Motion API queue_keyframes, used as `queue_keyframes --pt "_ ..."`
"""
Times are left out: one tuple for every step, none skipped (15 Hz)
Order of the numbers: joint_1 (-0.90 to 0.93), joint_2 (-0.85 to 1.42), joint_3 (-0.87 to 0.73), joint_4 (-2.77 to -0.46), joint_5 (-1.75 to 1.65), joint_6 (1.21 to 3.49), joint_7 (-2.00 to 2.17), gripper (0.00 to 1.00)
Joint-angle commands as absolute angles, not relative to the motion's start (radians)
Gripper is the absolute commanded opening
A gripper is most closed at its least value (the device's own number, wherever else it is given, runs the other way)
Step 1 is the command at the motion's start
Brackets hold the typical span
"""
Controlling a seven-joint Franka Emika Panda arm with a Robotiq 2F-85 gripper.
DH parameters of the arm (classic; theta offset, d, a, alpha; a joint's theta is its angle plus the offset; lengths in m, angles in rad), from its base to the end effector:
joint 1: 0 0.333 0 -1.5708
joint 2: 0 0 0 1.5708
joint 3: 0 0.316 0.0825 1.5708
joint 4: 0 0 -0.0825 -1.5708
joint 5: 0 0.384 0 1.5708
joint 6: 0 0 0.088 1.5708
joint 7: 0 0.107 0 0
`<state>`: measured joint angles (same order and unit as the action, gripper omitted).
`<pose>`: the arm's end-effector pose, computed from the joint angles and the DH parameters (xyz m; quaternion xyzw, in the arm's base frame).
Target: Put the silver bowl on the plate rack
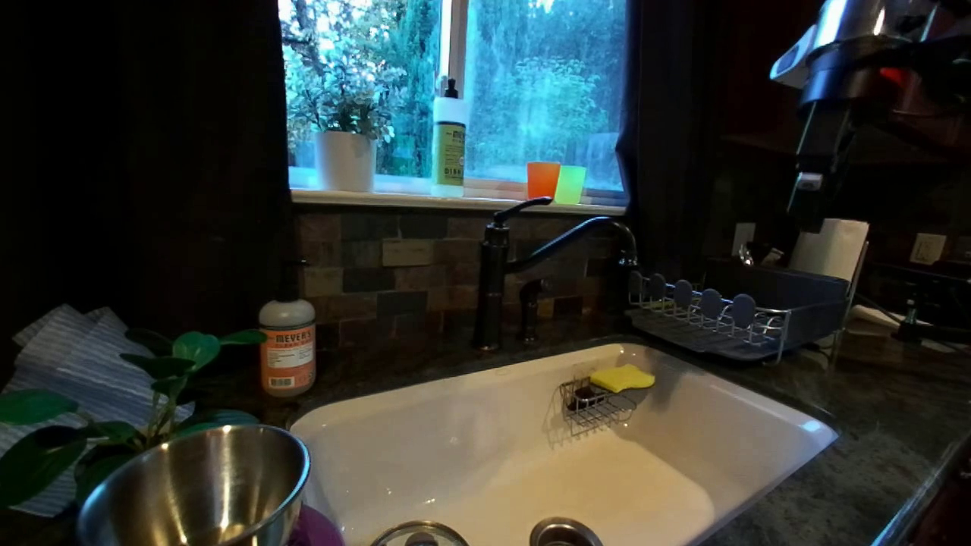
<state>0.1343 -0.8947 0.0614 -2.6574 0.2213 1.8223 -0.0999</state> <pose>0.2837 0.0760 0.5019 -0.9897 -0.1119 -0.0267 0.0849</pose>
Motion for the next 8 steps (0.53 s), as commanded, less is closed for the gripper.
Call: queue_keyframes --pt "0.241 -0.766 0.192 -2.618 0.360 1.963 0.006 1.00" --pt "0.260 -0.714 0.215 -2.590 0.382 1.969 0.028 1.00" --pt "0.238 -0.829 0.182 -2.643 0.326 1.941 -0.001 1.00" --pt "0.255 -0.806 0.199 -2.635 0.330 1.949 0.014 1.00" --pt "0.255 -0.800 0.199 -2.633 0.328 1.949 0.015 1.00" --pt "0.251 -0.801 0.192 -2.633 0.327 1.949 0.013 1.00" --pt "0.247 -0.805 0.184 -2.633 0.327 1.949 0.010 1.00" --pt "0.246 -0.810 0.179 -2.633 0.328 1.948 0.008 1.00"
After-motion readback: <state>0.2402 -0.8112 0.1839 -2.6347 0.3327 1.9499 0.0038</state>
